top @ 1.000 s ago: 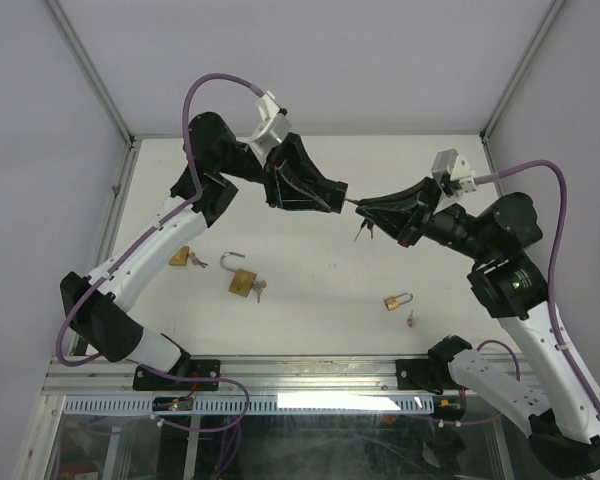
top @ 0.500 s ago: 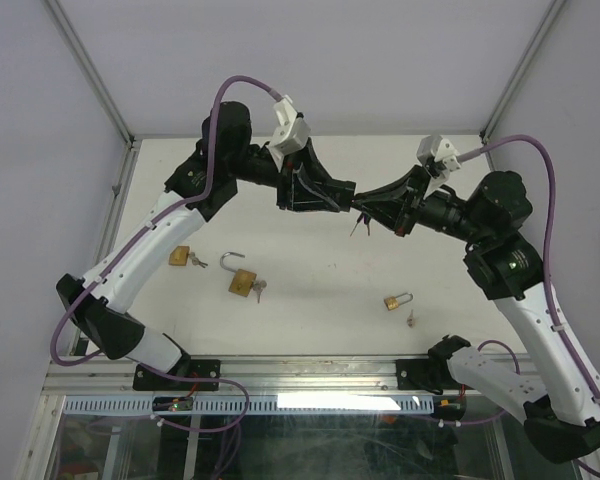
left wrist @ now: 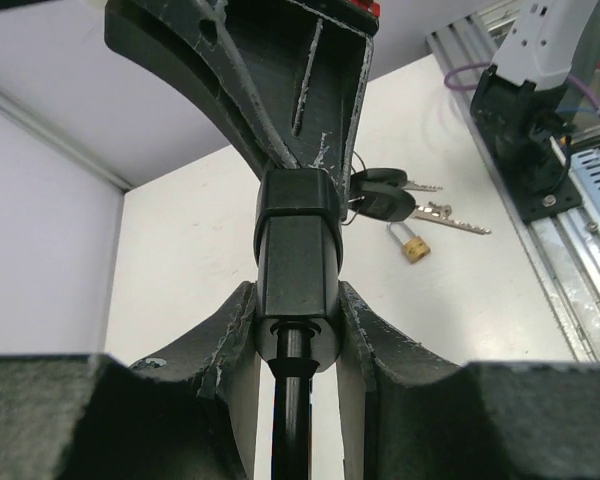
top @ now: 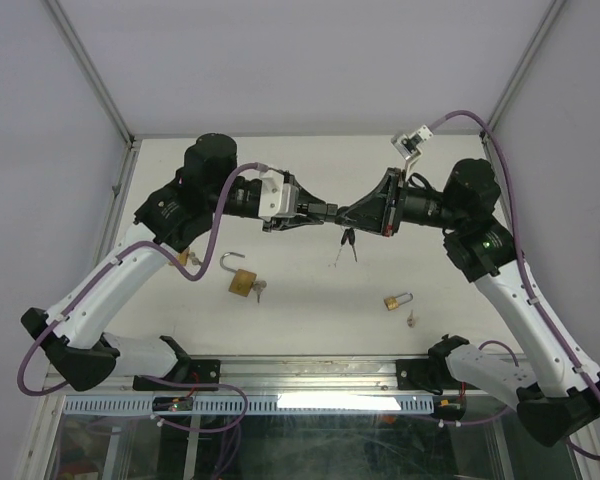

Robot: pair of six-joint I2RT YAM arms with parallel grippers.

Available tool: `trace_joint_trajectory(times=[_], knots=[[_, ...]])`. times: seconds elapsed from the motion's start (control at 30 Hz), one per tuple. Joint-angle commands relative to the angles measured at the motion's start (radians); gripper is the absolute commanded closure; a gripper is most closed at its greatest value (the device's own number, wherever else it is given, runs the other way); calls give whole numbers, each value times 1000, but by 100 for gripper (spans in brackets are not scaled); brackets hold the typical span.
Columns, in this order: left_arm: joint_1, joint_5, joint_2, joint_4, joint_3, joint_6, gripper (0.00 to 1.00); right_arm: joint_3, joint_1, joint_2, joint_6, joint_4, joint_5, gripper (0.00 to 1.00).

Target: Unlock with the key

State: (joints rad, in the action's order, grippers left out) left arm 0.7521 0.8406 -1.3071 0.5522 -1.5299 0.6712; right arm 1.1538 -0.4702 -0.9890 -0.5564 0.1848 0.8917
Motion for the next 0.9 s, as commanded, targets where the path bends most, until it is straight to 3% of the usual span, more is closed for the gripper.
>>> trace_joint_trajectory(times=[0.0, 0.1, 0.13, 0.2, 0.27, 0.33, 0.43, 0.53, 0.67, 0.8, 0.87], knots=[[104, 22, -42, -97, 27, 145, 100, 17, -48, -55, -217, -149, 56, 100], [100, 21, -37, -120, 27, 54, 100, 13, -53, 0, -84, -101, 34, 100], [92, 35, -34, -141, 31, -25, 100, 14, -53, 22, -10, -71, 33, 94], [72, 48, -30, -173, 49, -172, 100, 18, -52, 81, 206, 52, 27, 56], [57, 47, -30, -181, 61, -236, 100, 0, -51, 152, 443, 175, -100, 28], [54, 43, -29, -181, 66, -257, 100, -39, -51, 211, 555, 193, -207, 16], [53, 46, -35, -181, 62, -290, 100, -81, -52, 234, 630, 145, -208, 6], [54, 60, -35, -180, 60, -290, 100, -88, -52, 209, 664, 101, -166, 7], [54, 74, -34, -181, 59, -278, 100, -80, -51, 175, 721, 90, -143, 27], [55, 85, -35, -180, 59, -262, 100, -89, -53, 149, 734, 68, -157, 30], [54, 90, -34, -179, 59, -254, 100, -100, -52, 145, 730, 42, -159, 37]])
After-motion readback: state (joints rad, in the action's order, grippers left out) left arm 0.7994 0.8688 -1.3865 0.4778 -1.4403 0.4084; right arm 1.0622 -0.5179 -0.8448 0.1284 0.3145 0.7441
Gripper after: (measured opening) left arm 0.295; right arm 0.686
